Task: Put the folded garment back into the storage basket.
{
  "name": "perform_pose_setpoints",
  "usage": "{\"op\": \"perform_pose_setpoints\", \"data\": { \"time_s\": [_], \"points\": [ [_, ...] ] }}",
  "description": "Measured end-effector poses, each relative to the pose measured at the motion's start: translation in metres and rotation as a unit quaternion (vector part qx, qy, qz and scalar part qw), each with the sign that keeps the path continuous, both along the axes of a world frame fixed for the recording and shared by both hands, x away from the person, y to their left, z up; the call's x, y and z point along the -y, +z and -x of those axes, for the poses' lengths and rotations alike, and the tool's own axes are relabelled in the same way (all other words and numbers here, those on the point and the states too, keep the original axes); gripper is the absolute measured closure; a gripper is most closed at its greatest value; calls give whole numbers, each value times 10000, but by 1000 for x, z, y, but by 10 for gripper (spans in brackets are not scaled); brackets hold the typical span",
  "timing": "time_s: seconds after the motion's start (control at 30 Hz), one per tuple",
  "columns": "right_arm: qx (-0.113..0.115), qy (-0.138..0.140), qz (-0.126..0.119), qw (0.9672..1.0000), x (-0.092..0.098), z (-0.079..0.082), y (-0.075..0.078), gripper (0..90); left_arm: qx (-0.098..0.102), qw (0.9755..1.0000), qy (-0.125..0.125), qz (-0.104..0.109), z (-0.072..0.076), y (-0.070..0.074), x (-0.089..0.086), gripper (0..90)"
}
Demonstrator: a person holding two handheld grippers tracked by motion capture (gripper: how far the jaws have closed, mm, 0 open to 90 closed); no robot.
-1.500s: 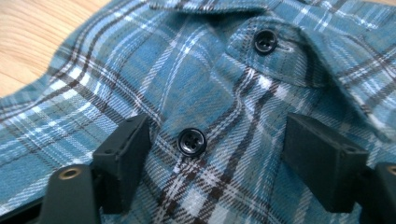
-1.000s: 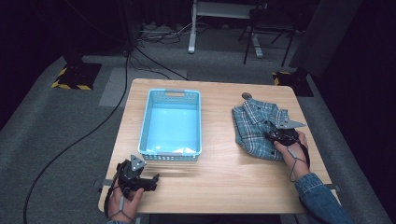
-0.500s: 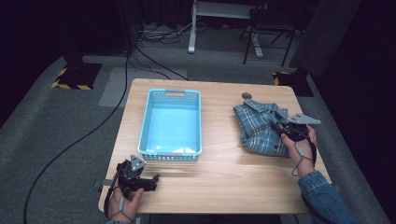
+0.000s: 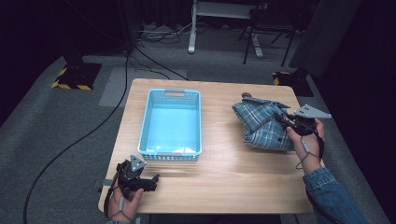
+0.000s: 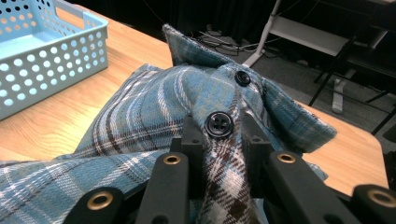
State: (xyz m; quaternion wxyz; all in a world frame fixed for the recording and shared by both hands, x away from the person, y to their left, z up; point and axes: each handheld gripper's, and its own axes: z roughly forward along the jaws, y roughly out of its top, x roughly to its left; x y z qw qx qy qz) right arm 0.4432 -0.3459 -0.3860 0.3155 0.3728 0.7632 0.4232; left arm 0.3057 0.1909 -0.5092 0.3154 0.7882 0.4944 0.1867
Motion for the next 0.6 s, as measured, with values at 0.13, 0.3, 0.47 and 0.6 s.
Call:
{"op": "perform_pose_setpoints", "data": {
  "time_s": [0.13, 0.3, 0.47, 0.6],
  "points": [
    [42, 25, -7, 10000, -1, 0, 9, 768, 1, 10000, 0, 0, 0, 0, 0, 4],
    [58, 59, -3, 10000, -3, -2, 19, 768, 0, 10000, -2, -2, 0, 0, 0, 4],
    [66, 76, -10, 9999, -6, -3, 27, 768, 0, 10000, -1, -2, 0, 0, 0, 4],
    [86, 100, 3, 9999, -9, -4, 33, 768, 0, 10000, 0, 0, 0, 0, 0, 4]
  ]
}}
